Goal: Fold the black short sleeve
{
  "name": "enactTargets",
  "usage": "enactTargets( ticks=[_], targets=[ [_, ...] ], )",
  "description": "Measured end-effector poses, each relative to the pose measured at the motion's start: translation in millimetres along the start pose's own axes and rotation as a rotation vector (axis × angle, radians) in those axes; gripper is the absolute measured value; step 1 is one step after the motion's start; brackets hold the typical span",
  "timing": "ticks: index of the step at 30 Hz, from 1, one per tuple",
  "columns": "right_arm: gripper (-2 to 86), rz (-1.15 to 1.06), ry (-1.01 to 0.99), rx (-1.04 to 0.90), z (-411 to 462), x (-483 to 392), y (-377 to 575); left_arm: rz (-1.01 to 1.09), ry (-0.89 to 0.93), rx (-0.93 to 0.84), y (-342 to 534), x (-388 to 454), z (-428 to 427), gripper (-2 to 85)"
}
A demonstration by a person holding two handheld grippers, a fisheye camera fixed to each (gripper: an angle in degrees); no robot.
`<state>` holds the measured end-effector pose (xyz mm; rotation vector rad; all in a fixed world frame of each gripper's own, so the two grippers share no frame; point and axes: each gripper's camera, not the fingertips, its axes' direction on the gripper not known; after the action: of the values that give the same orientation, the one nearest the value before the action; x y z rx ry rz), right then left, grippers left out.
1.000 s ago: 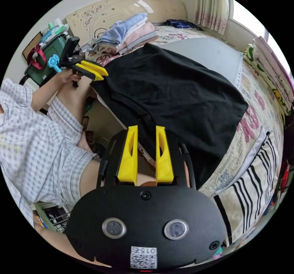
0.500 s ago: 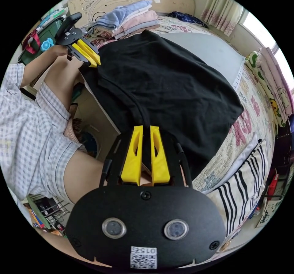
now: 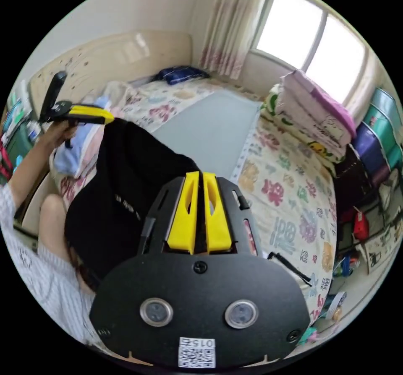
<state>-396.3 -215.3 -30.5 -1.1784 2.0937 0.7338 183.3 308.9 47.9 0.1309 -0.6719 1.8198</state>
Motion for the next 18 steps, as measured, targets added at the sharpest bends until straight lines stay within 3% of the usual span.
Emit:
enactTargets(
  ticks=[3, 5, 12, 18],
  targets=[
    [5.9, 0.138, -0.056, 0.089, 9.8, -2.6, -54.3, -0.144, 0.016, 0.165, -18.8, -14.7, -15.3, 6.5],
    [6.5, 0.077, -0.163, 0.068, 30.1, -20.3, -54.1, -0.067, 0.087, 0.161, -5.2, -9.9, -11.0, 6.5],
    [10.8, -0.091, -0.273, -0.281, 160.5, -97.6, 57.1, 0.065, 0.19, -0.212, 119.4, 6.2, 90.4, 9.1],
    [13.0, -0.117, -0.202, -0.356, 198.3, -155.2, 93.0, 0.194, 0.193, -0.278, 138.3, 69.1, 140.2, 14.2]
  ],
)
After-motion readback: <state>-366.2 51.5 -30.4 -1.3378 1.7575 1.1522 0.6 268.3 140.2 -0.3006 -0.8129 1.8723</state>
